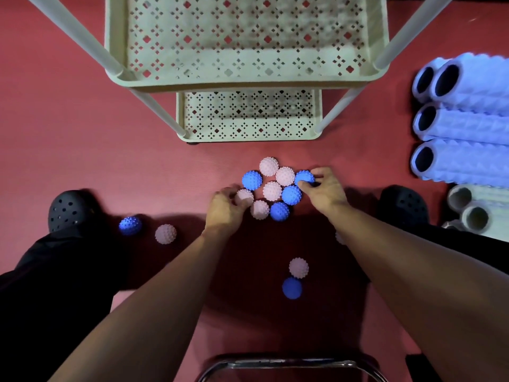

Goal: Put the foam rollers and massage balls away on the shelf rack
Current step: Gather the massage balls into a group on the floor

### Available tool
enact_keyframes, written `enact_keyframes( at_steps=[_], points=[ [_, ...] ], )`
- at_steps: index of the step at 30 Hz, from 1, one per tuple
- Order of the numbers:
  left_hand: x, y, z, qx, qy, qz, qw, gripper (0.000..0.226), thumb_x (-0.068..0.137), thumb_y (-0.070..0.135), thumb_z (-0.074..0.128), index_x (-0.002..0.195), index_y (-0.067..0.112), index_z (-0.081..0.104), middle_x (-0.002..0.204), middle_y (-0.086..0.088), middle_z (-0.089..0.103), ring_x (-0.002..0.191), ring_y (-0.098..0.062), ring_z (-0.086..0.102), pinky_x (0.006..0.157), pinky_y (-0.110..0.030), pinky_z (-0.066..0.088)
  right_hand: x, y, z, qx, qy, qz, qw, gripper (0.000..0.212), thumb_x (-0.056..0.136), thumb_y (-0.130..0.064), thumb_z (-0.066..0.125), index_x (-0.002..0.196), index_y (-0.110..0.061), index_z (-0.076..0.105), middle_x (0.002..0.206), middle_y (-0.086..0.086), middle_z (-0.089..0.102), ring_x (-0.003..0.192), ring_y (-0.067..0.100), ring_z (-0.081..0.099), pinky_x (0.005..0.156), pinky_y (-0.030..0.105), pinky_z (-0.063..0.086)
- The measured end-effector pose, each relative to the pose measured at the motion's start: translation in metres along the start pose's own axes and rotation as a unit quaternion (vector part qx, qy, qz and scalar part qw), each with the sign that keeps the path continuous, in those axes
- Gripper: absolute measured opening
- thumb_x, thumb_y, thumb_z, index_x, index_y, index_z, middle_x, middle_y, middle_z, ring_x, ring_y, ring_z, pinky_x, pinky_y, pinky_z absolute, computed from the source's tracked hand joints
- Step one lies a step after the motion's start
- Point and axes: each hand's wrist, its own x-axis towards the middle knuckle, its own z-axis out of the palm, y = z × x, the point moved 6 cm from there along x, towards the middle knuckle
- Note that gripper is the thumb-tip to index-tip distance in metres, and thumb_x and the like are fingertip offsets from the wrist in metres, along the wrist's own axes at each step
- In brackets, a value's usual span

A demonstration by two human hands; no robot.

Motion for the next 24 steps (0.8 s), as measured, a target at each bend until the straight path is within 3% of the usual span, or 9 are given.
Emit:
enact_keyframes(
  at_steps=[6,10,13,15,20,24],
  points=[
    [-0.005,-0.011,-0.017,-0.004,-0.013,-0.01,1.0,0.049,0.088,0.023,0.077,0.133,0.015,0.058,0.112,0.006,0.066,0.1,-0.01,0.063,0.091,-0.02,0.047,-0.016,-0.001,-0.008,-0.012,0.018,-0.009,1.0,0.051,0.089,-0.031,0.074,0.134,-0.021,0.054,0.128,0.002,0.063,0.117,0.022,0.062,0.1,0.029,0.044],
    [-0.016,-0.006,-0.055,0.02,0.052,0.032,0.998,0.03,0.093,0.011,0.069,0.122,0.007,0.06,0.106,0.002,0.065,0.099,-0.019,0.065,0.084,-0.017,0.048,-0.044,-0.031,-0.01,-0.077,0.103,-0.158,0.979,0.044,0.086,-0.03,0.075,0.126,-0.02,0.061,0.125,0.004,0.055,0.116,0.026,0.057,0.101,0.036,0.044],
    [-0.018,-0.018,-0.103,0.177,0.14,0.068,0.972,0.032,0.091,0.018,0.07,0.122,0.012,0.064,0.12,-0.015,0.059,0.112,-0.035,0.056,0.1,-0.037,0.043,-0.072,-0.062,0.016,-0.114,0.042,-0.279,0.953,0.038,0.087,-0.031,0.075,0.121,-0.02,0.063,0.12,0.0,0.056,0.112,0.024,0.056,0.097,0.038,0.046],
    [-0.019,-0.032,-0.134,0.221,0.178,0.053,0.958,0.037,0.089,0.018,0.07,0.125,0.011,0.065,0.127,-0.019,0.056,0.116,-0.04,0.052,0.105,-0.044,0.04,-0.091,-0.078,0.043,-0.151,-0.011,-0.332,0.931,0.039,0.086,-0.033,0.075,0.121,-0.02,0.063,0.121,-0.001,0.058,0.113,0.025,0.057,0.097,0.041,0.048],
    [-0.03,-0.069,-0.193,0.247,0.23,-0.028,0.941,0.044,0.088,0.022,0.068,0.132,0.016,0.063,0.136,-0.016,0.051,0.123,-0.042,0.046,0.108,-0.045,0.037,-0.126,-0.111,0.119,-0.213,-0.097,-0.368,0.9,0.048,0.084,-0.045,0.074,0.127,-0.025,0.061,0.126,-0.005,0.058,0.12,0.021,0.055,0.104,0.037,0.043],
    [-0.032,-0.104,-0.214,0.166,0.212,-0.101,0.958,0.051,0.088,0.027,0.073,0.136,0.014,0.06,0.136,-0.02,0.049,0.123,-0.04,0.051,0.11,-0.041,0.037,-0.144,-0.133,0.183,-0.219,-0.151,-0.346,0.9,0.051,0.085,-0.049,0.072,0.129,-0.027,0.059,0.129,-0.006,0.058,0.123,0.022,0.053,0.105,0.037,0.041]
  ],
)
